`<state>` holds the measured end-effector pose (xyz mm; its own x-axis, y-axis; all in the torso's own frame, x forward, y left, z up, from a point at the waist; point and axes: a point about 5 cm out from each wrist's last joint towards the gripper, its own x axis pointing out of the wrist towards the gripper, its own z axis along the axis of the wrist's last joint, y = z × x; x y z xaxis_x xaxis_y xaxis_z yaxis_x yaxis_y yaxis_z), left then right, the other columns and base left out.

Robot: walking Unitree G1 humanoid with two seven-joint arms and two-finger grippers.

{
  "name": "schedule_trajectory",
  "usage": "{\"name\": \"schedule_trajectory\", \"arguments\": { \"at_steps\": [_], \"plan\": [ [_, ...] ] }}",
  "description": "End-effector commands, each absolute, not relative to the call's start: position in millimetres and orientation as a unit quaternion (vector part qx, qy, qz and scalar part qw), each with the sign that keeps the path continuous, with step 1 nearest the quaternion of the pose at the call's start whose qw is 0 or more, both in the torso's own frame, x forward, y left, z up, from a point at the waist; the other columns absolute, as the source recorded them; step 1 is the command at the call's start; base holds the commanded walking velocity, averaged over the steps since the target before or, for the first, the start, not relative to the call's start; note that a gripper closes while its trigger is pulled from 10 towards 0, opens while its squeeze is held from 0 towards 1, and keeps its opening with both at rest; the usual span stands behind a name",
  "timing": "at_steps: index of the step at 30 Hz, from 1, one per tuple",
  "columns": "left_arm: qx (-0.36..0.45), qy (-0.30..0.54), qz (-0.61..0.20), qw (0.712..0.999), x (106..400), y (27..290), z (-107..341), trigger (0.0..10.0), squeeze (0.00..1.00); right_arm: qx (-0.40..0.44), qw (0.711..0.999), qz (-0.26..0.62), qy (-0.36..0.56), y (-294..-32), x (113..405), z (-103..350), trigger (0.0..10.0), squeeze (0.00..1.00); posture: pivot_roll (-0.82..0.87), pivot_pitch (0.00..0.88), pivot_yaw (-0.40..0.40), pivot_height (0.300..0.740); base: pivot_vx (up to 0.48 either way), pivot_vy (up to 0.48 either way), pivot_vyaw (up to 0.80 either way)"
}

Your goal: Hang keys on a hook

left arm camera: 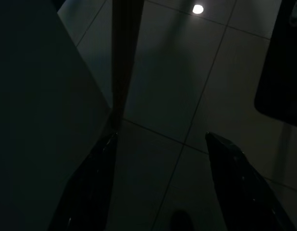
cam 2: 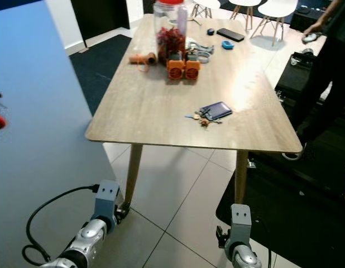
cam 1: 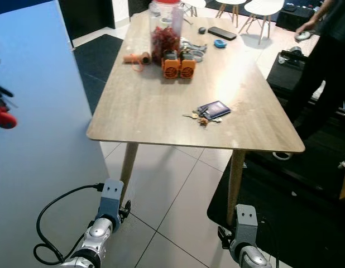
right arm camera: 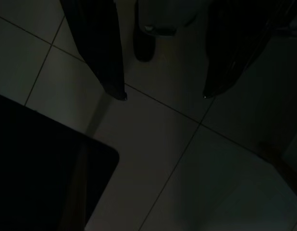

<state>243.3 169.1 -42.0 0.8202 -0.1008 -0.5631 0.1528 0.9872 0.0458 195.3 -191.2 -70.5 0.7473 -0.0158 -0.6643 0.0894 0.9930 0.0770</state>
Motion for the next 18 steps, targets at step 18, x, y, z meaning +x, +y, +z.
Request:
{"name": "schedule_trajectory", "arguments": {
  "at_steps": [18],
  "plan": [
    [0.055, 0.288, -0.082, 0.953, 236.6, 170.9, -44.6, 10.0, 0.0, 0.043, 0.916, -0.021, 0.398, -191.7, 181.6, -79.6, 10.0, 0.0, 0.04, 0.0, -0.028, 0.74, 0.0, 0.0, 0.0]
  ]
}}
